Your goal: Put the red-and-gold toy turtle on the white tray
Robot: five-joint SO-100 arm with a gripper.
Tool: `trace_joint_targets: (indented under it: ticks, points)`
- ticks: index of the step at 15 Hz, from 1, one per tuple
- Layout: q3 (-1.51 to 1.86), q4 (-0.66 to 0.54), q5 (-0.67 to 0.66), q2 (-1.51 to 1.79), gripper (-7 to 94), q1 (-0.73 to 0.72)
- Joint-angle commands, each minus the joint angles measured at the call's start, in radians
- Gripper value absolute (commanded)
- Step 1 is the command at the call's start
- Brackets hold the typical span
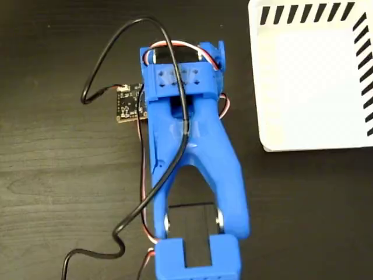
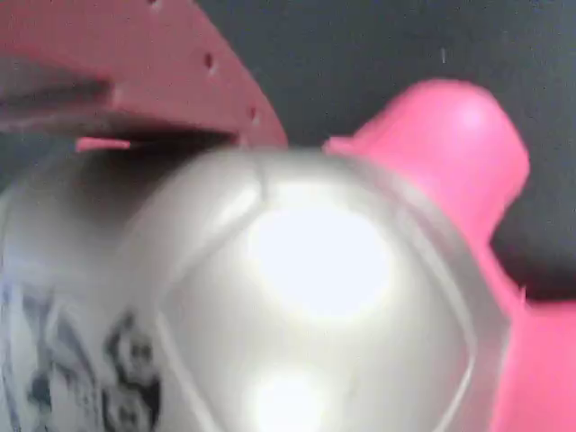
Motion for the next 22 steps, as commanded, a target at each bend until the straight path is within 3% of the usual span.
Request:
trace_joint_targets:
  ticks: [1, 4, 10, 14, 22]
  points:
    - [-0.005, 0.003, 0.021, 0.031, 0, 0.009]
    - [-0.037, 0.046, 0.029, 0.084, 0, 0.012]
    - [-0.256, 0.344, 0.025, 0.402, 0, 0.002]
    - [-0.249, 0.35, 0.029, 0.437, 0, 0.012]
    - [-0.561, 0.388, 0.095, 0.316, 0, 0.445]
